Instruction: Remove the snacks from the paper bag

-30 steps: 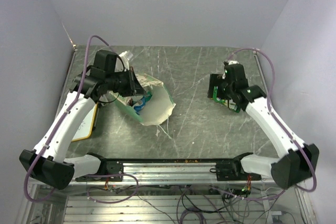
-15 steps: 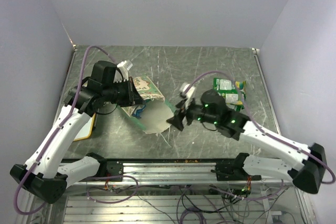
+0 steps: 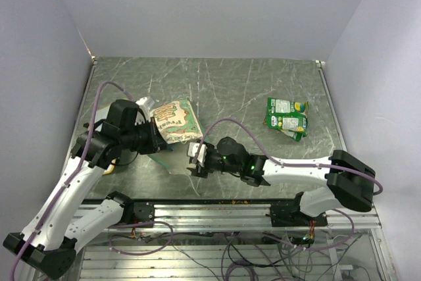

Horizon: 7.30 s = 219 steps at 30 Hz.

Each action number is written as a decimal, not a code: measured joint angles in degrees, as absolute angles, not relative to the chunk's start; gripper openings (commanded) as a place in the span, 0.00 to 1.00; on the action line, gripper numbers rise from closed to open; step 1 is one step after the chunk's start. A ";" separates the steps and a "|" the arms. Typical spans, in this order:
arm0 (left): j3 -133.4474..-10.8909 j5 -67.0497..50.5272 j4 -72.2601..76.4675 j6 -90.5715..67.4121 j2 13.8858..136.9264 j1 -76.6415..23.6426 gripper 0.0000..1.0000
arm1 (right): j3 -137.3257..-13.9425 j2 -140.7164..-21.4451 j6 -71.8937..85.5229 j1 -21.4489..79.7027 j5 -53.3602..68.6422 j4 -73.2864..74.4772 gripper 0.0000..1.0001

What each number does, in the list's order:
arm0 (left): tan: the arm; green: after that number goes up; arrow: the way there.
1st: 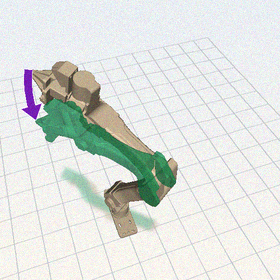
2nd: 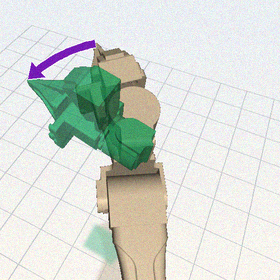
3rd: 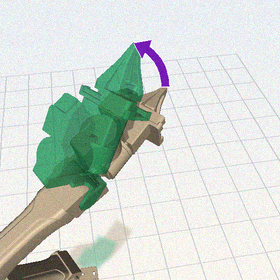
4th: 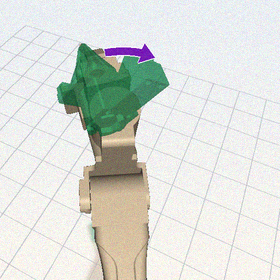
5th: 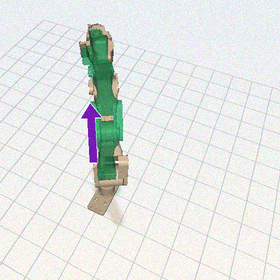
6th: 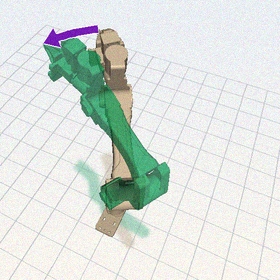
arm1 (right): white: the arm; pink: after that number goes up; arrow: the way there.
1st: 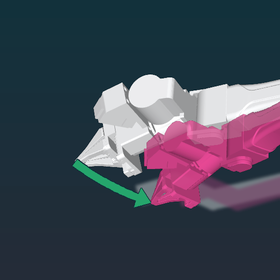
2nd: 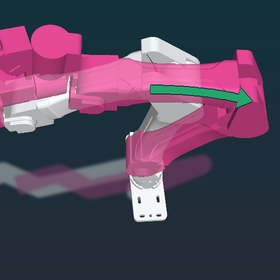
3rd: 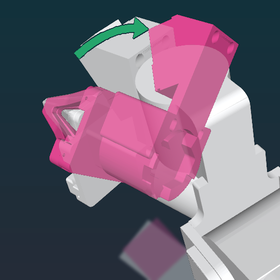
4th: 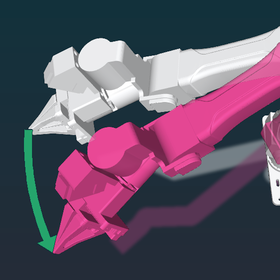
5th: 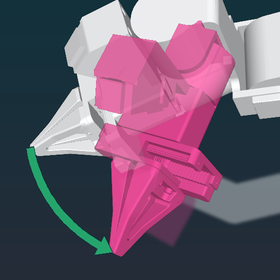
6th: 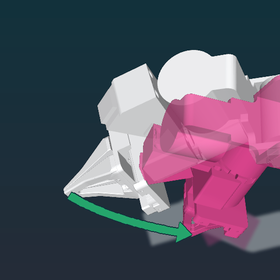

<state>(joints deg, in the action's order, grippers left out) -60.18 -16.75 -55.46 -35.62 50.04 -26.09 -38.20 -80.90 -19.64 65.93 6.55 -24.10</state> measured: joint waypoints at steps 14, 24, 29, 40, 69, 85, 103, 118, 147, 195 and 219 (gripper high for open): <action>-55.18 -19.68 -39.13 -41.23 65.78 -39.75 0.07 | -15.59 -50.43 -19.29 66.28 -4.36 -31.97 0.46; -50.92 -16.51 -38.15 -44.58 61.63 -47.09 0.07 | -11.64 -45.06 -15.84 66.28 -6.83 -29.17 0.44; -59.57 -11.51 -39.11 -44.31 63.51 -47.09 0.07 | -11.92 -48.75 -16.80 66.28 -2.68 -30.50 0.48; -71.33 -3.75 -38.94 -43.27 67.46 -47.09 0.07 | -20.12 -63.75 -24.80 66.35 6.31 -37.45 0.56; -73.49 -1.74 -45.63 -42.04 64.77 -47.05 0.07 | -42.37 -108.05 -55.40 57.14 19.97 -49.28 0.61; -76.51 -1.78 -51.94 -38.37 66.87 -46.87 0.07 | -50.92 -120.88 -55.90 55.77 21.71 -56.80 0.32; -76.77 -1.37 -52.77 -38.15 65.52 -41.67 0.07 | -43.07 -110.30 -48.01 55.05 22.35 -55.20 0.00; -75.35 -1.15 -48.56 -37.78 64.34 -37.74 0.07 | -30.50 -70.06 -33.87 55.48 27.07 -31.35 0.00; -73.84 -0.49 -46.63 -39.90 67.99 -36.42 0.07 | -71.09 -76.01 18.13 16.73 -25.65 27.73 0.00; -75.44 -1.76 -47.31 -38.33 67.61 -36.10 0.07 | -66.35 -81.97 25.30 0.01 -0.58 25.45 0.67; -73.38 -5.04 -45.65 -39.00 67.13 -36.10 0.07 | -43.79 -68.45 -12.58 38.41 26.39 -0.12 0.73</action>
